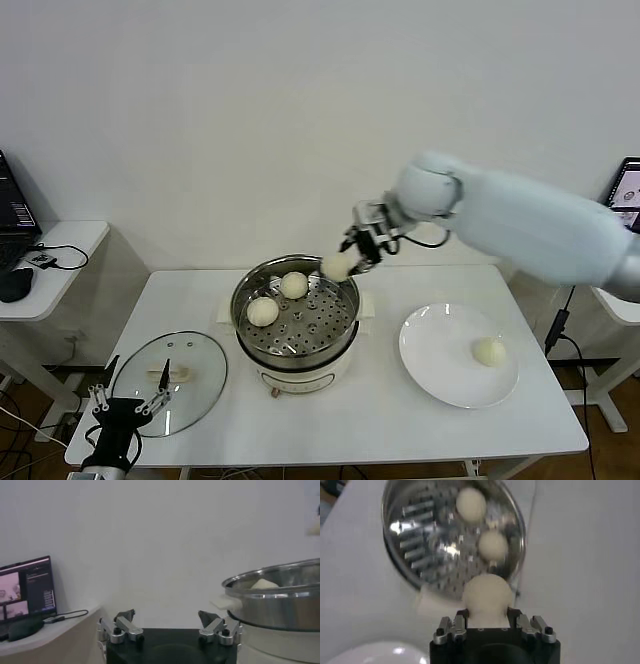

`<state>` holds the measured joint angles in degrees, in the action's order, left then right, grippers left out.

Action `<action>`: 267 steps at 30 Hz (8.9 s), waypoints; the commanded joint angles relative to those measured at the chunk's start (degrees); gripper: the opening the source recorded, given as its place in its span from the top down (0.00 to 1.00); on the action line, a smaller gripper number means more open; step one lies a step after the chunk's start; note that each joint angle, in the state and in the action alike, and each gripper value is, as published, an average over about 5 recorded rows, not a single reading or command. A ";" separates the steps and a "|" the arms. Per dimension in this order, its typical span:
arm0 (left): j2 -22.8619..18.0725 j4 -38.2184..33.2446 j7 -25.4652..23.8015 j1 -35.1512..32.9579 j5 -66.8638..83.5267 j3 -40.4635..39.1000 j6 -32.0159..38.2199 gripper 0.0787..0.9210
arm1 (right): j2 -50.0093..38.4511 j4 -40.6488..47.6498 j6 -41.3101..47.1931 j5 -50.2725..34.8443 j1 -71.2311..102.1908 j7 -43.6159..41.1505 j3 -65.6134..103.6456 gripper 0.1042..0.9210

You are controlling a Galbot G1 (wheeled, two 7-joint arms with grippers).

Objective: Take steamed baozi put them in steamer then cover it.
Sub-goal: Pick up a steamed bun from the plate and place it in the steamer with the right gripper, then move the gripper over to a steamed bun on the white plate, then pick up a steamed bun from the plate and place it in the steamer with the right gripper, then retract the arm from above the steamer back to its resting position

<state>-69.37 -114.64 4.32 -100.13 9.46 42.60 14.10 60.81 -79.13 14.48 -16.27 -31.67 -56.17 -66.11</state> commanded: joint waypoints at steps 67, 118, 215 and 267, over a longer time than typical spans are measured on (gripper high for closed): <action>2.24 2.31 -0.25 3.03 0.65 -1.14 0.37 0.12 | -29.50 -7.55 6.89 6.95 5.11 -5.86 0.96 0.12; 1.83 2.99 -0.22 1.69 -0.15 -0.15 0.21 0.12 | -23.02 12.27 -1.13 35.45 44.53 -3.76 33.24 0.19; 1.16 2.13 -0.01 3.22 0.32 0.80 -0.09 0.12 | -3.19 -5.76 27.09 -14.28 7.07 21.49 4.31 0.12; 10.31 25.40 9.45 11.19 -78.31 2.23 2.15 0.12 | 21.59 -31.73 -25.04 6.94 121.01 48.86 116.85 0.12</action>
<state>-61.43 -96.62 13.05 -94.05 -54.06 46.96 13.73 77.62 -109.80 -8.80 -11.10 83.33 -7.35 44.24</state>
